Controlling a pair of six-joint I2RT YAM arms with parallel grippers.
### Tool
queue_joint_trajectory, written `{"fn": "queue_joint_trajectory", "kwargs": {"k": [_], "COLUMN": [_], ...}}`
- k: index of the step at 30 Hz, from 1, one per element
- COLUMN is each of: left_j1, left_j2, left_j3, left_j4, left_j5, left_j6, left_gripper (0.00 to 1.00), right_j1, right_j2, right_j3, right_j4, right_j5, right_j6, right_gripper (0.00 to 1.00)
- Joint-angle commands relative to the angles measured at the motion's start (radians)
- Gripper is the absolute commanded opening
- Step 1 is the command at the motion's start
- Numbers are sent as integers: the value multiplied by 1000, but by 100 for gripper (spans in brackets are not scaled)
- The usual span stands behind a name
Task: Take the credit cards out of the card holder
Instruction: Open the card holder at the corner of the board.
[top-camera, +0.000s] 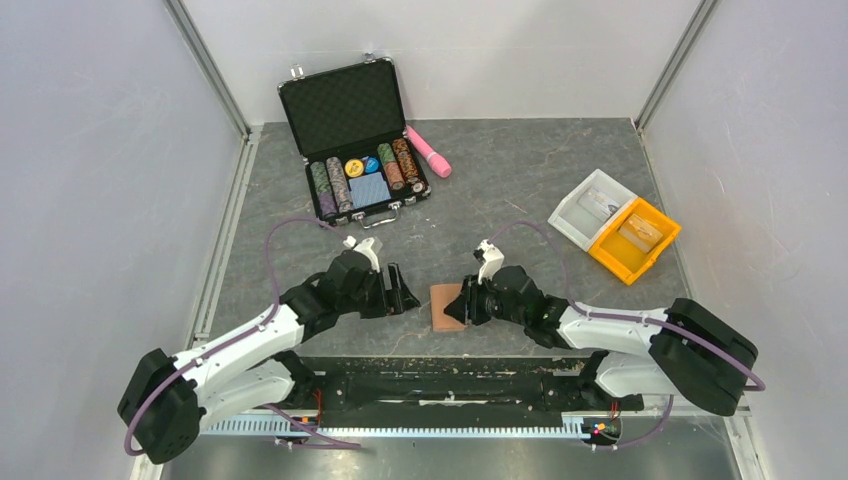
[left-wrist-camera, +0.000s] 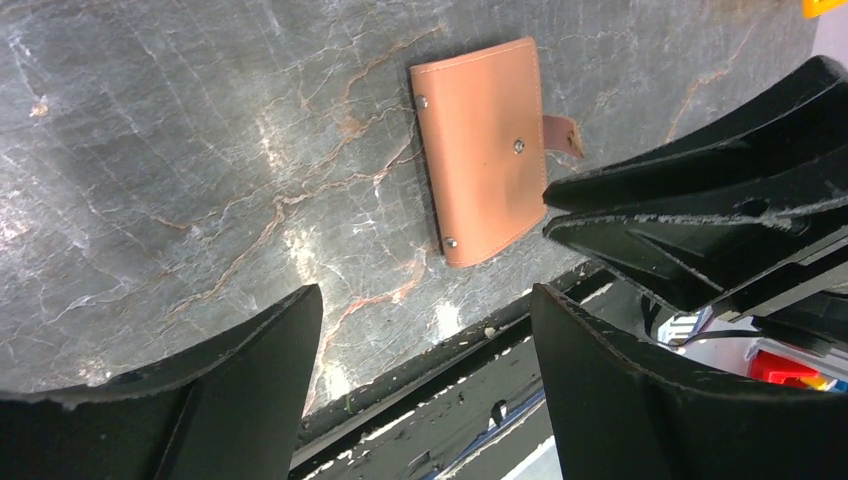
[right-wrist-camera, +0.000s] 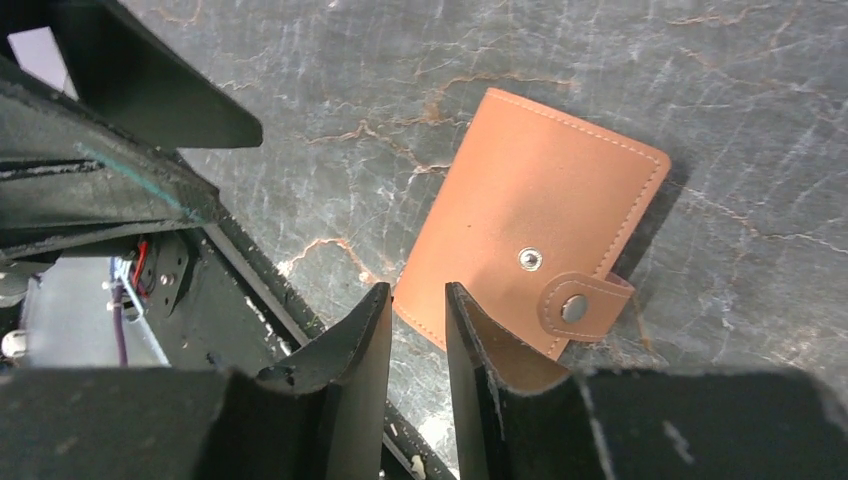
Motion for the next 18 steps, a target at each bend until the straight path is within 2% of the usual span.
{"fn": "queue_joint_trajectory", "kwargs": {"k": [1,5,11,18], "left_j1": [0,0,0,0], "left_j2": [-34,-47,-27,-16], "left_j3": [-22,-28,-24,-23], "left_j4": [-24,-32,-23,-12], "left_j5": [-26,-23,7,10], "left_j6": [-23,-5,-1,2], "left_gripper": [83,83,83,81], "right_j1": [0,-12,-64,-71], "right_j2": [3,-9,2,5], "right_j3": [45,38,12,2], "right_j4": [-25,-88,-91,-87], "right_j5": [115,200,186,174], "right_j6": [-15,-61,-78,-91], "right_gripper": [29,31,33,33]}}
